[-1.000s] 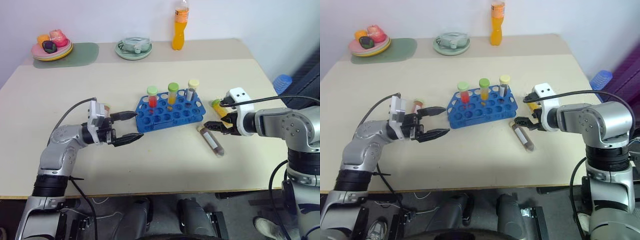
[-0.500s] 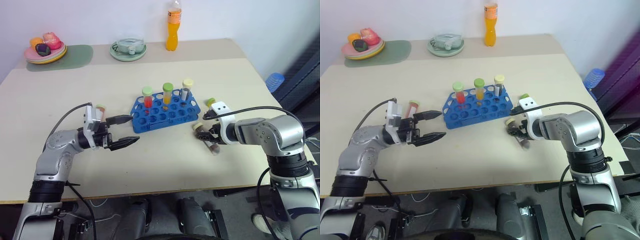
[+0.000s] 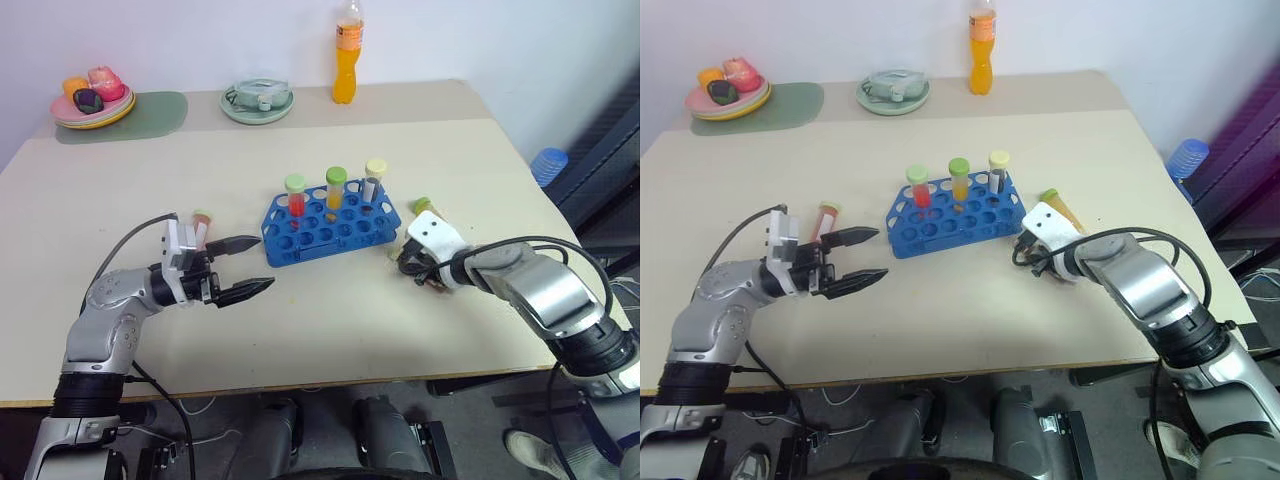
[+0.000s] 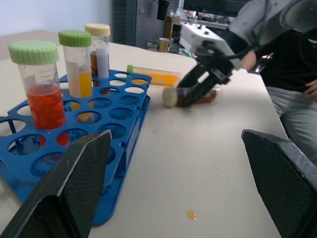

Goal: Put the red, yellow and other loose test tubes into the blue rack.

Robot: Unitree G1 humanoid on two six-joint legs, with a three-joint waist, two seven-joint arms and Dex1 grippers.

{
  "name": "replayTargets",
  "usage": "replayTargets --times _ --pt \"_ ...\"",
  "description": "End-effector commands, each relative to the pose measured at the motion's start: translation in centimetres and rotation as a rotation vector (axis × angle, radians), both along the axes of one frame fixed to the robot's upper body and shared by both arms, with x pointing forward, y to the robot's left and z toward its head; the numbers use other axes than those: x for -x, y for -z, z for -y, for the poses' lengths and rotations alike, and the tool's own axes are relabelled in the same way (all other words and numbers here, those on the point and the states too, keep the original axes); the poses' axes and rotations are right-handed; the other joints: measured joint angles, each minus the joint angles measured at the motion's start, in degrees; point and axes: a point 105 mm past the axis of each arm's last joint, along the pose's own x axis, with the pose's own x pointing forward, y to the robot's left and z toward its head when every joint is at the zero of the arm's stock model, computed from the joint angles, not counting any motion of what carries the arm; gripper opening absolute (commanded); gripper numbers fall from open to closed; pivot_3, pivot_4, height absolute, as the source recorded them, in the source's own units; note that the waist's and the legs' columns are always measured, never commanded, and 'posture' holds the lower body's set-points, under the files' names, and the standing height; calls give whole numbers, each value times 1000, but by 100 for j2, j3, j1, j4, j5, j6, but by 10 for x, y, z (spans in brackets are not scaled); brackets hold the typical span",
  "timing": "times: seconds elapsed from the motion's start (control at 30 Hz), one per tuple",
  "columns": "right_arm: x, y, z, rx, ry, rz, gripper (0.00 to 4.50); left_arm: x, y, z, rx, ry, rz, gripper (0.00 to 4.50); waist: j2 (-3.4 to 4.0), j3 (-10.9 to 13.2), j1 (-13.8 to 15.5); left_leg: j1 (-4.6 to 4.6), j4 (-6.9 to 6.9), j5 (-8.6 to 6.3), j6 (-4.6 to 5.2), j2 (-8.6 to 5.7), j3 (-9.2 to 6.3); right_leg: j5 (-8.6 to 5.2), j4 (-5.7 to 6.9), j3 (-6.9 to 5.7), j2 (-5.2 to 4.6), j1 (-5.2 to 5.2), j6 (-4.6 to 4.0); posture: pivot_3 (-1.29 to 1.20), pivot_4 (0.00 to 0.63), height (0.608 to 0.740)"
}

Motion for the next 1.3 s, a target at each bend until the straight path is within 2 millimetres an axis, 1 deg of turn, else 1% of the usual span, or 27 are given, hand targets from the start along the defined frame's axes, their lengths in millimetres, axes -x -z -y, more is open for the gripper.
replayTargets --times 0.03,0.07,0.1,0.2,0.23,0.27,0.33,0.37,0.47,0.57,0.63,0.83,1.03,1.17,1.3 --pt "23 -55 -41 -281 -287 161 781 -1 -11 -5 9 -19 54 4346 1 1 -2 -1 -6 0 0 1 0 0 0 0 1 -3 0 0 150 740" --pt "26 -63 -45 -330 -324 197 781 -1 -11 -5 11 -22 56 4346 1 2 3 -1 -8 0 0 2 0 0 1 0 2 -6 0 0 150 740" --pt "25 -71 -49 -387 -334 254 781 -2 -11 -5 16 -27 59 4346 0 2 9 -1 -8 0 0 2 0 0 1 -1 2 -5 0 0 150 740" --pt "13 -95 -55 -574 -327 429 781 -5 -13 -4 24 -36 71 4346 -1 2 16 -1 -2 0 0 0 -1 0 0 -2 1 0 0 0 150 740" --pt "5 -101 -55 -621 -295 466 781 -5 -14 -4 25 -38 73 4346 1 3 16 0 1 0 0 1 -1 0 0 -3 2 2 0 0 150 740" --pt "-1 -103 -54 -647 -272 486 781 -6 -15 -4 32 -42 75 4346 1 3 14 0 1 0 0 0 0 0 1 -2 1 2 1 0 150 740" --pt "-19 -112 -49 -751 -189 568 781 -7 -16 -4 40 -50 78 4346 1 3 10 0 1 0 -1 -1 0 0 2 -3 2 -3 0 0 150 740" --pt "-30 -114 -44 -774 -131 634 781 -8 -17 -4 45 -53 80 4346 2 4 14 0 1 1 -2 -1 -1 0 3 -3 2 -7 0 0 150 740" --pt "-49 -115 -33 -809 2 770 781 -9 -18 -4 53 -60 81 4346 2 3 15 0 -3 2 -3 -2 0 0 5 -10 3 -25 0 0 150 740" --pt "-64 -109 -23 -844 151 890 781 -9 -20 -4 56 -67 84 4346 3 4 -1 0 -8 3 -6 -3 4 0 9 -10 3 -30 0 0 150 740" --pt "-65 -105 -22 -886 203 926 781 -9 -21 -5 60 -76 87 4346 4 4 -10 0 -9 7 -11 -2 4 0 15 -10 5 -31 0 0 150 740" --pt "-59 -84 -33 -881 197 944 781 -11 -25 -8 76 -97 92 4346 8 6 -27 1 -10 11 -19 -2 4 0 23 -10 7 -34 0 0 150 740" --pt "-60 -67 -41 -887 209 919 781 -14 -26 -8 90 -117 95 4346 9 7 -29 2 -10 10 -17 -2 4 0 25 -11 9 -36 -1 0 150 740" --pt "-66 -56 -39 -889 256 904 781 -14 -26 -6 96 -125 96 4346 9 7 -30 2 -9 11 -19 -2 4 0 25 -11 9 -36 -1 0 150 740" --pt "-72 -44 -32 -874 305 897 781 -14 -32 0 102 -129 102 4346 9 7 -29 4 -9 11 -18 -2 4 0 26 -11 9 -35 -1 0 150 740"
